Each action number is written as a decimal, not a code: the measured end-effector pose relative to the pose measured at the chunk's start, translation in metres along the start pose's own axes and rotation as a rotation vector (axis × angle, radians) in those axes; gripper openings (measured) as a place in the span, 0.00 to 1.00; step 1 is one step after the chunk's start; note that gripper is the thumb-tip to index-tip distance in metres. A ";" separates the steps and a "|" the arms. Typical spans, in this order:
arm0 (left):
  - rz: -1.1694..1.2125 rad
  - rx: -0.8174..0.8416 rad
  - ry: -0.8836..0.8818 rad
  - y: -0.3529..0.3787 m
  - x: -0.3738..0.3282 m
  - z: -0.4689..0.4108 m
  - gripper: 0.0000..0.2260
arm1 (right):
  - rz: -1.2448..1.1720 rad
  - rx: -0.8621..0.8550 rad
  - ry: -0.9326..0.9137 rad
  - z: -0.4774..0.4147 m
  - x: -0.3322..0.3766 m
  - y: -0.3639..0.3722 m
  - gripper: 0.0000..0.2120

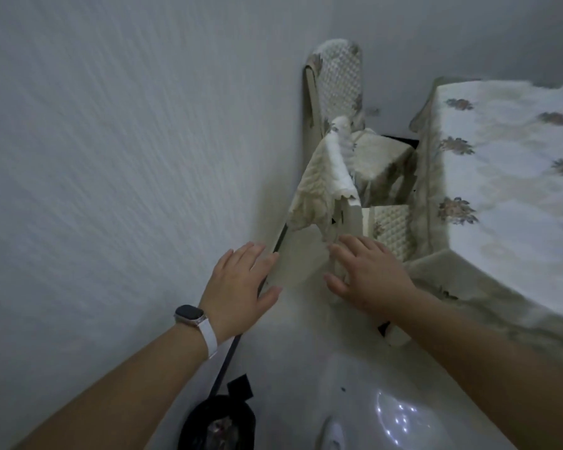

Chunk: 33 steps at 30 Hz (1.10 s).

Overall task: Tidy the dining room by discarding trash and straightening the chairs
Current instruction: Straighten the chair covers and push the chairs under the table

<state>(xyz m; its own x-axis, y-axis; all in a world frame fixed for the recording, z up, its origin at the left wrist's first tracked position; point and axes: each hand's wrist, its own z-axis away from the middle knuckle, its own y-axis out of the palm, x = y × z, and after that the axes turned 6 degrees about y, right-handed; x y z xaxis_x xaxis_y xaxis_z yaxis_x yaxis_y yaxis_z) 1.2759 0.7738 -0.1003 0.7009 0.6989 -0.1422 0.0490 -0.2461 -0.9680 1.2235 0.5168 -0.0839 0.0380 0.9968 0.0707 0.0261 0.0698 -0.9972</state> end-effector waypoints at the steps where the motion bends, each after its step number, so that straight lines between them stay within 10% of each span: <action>1: -0.001 -0.005 0.008 0.000 -0.002 -0.012 0.25 | -0.004 -0.015 0.001 -0.007 -0.009 -0.003 0.31; 33: 0.239 0.035 0.410 0.095 0.182 -0.385 0.23 | -0.036 -0.078 0.472 -0.262 -0.046 0.011 0.28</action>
<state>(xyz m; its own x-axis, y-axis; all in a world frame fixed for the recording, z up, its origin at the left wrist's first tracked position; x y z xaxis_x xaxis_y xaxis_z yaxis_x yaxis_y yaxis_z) 1.6818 0.6188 -0.1389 0.9131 0.3010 -0.2751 -0.1669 -0.3397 -0.9256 1.4835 0.4609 -0.0917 0.4850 0.8654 0.1258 0.1096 0.0825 -0.9905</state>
